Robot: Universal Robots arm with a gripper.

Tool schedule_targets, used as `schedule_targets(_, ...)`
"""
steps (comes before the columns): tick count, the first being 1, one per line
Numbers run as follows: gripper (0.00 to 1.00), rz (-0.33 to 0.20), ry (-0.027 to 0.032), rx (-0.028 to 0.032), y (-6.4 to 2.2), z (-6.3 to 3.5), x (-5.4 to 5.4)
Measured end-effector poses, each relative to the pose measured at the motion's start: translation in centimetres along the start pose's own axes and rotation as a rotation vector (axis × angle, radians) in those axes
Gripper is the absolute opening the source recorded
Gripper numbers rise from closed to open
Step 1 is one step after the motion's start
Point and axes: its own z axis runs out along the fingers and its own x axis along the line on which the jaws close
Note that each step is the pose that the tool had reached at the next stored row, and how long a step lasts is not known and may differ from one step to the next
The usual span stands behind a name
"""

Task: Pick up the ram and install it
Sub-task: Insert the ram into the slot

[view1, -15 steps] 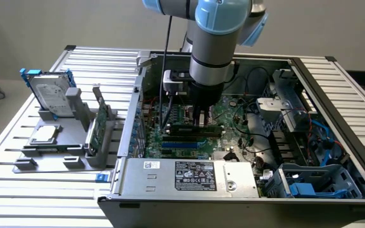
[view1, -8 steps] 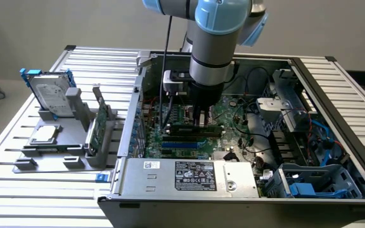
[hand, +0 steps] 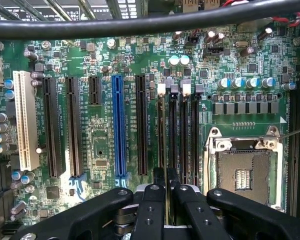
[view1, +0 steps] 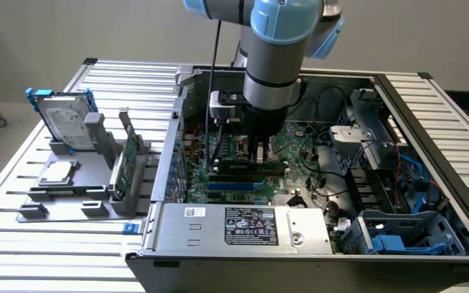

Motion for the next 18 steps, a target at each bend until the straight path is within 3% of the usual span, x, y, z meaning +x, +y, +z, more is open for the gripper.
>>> schedule_targets(18,0.14,-0.031,0.0007,0.0087,0.00,0.17,0.00)
